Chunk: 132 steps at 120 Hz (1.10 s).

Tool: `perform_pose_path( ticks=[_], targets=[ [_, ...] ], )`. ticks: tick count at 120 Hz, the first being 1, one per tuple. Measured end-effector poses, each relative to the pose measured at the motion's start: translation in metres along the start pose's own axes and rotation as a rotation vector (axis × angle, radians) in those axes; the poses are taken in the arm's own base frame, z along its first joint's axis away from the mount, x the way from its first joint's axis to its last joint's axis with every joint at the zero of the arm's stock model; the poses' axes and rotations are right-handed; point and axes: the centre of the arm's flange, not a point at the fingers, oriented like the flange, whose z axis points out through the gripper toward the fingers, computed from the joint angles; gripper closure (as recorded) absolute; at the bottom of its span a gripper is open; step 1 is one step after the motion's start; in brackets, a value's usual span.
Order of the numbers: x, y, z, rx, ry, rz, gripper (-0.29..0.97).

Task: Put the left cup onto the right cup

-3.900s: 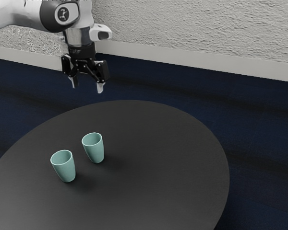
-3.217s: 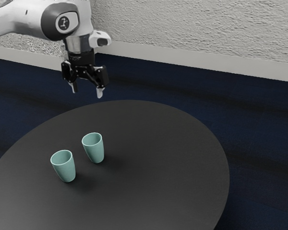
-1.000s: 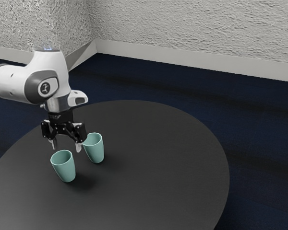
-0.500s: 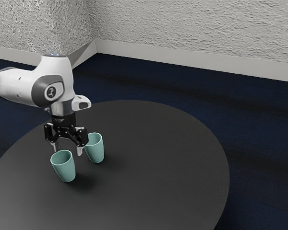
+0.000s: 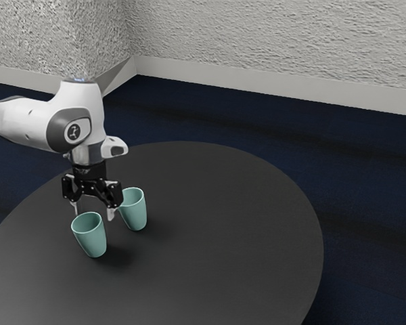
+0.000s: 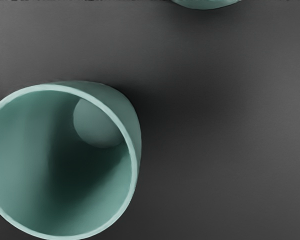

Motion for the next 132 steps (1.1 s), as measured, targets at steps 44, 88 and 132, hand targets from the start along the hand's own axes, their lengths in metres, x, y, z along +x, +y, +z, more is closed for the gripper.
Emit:
perform_pose_path(
  ticks=[44, 88, 132],
  targets=[
    [0.017, -0.010, 0.010, 0.011, -0.015, -0.017, 0.05],
    [0.027, 0.010, 0.017, 0.022, -0.014, 0.017, 0.05],
    [0.028, 0.004, 0.023, 0.011, -0.018, 0.000, 0.05]
  ],
)
